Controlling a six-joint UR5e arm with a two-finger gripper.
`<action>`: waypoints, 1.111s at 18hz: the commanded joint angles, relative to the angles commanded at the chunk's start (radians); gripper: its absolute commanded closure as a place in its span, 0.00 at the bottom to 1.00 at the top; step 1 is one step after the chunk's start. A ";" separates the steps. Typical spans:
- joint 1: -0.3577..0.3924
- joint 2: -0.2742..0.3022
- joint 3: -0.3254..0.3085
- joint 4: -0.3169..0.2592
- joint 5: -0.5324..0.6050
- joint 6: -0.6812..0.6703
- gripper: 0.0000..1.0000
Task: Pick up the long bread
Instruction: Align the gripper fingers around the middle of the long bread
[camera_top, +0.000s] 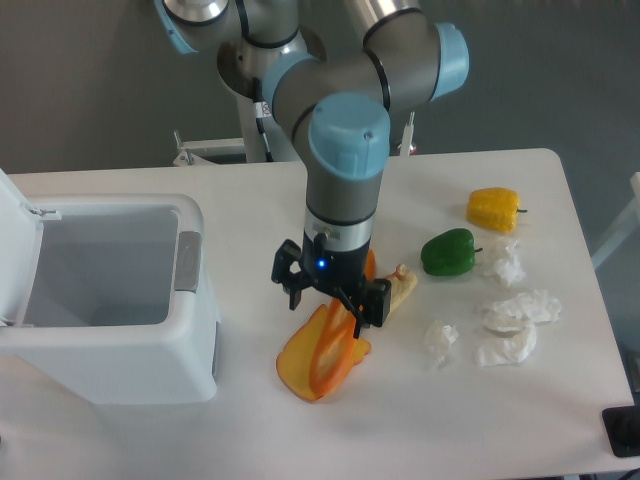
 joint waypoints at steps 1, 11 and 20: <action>0.003 -0.009 0.000 0.000 -0.006 0.002 0.00; 0.006 -0.075 0.005 0.006 -0.011 0.008 0.00; 0.009 -0.087 0.009 0.008 -0.011 0.012 0.00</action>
